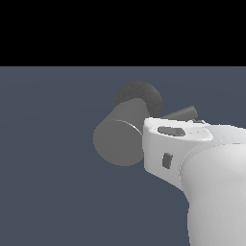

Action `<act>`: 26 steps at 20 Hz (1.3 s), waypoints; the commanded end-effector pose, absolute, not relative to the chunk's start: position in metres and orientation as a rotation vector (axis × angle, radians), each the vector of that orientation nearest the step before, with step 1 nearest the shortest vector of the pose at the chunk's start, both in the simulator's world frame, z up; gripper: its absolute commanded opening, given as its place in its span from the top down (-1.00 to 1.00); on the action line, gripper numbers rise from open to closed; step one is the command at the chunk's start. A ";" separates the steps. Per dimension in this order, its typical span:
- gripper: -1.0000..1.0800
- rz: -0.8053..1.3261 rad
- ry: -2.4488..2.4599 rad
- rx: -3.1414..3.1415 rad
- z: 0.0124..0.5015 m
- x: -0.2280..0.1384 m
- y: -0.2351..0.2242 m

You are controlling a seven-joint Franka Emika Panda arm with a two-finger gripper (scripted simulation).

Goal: Turn on the faucet by rotating a designated handle.

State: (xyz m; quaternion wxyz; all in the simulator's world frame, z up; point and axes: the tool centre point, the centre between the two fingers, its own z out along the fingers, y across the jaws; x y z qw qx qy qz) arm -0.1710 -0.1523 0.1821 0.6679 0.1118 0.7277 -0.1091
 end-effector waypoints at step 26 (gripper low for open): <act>1.00 -0.226 1.606 0.234 0.242 -0.154 -0.093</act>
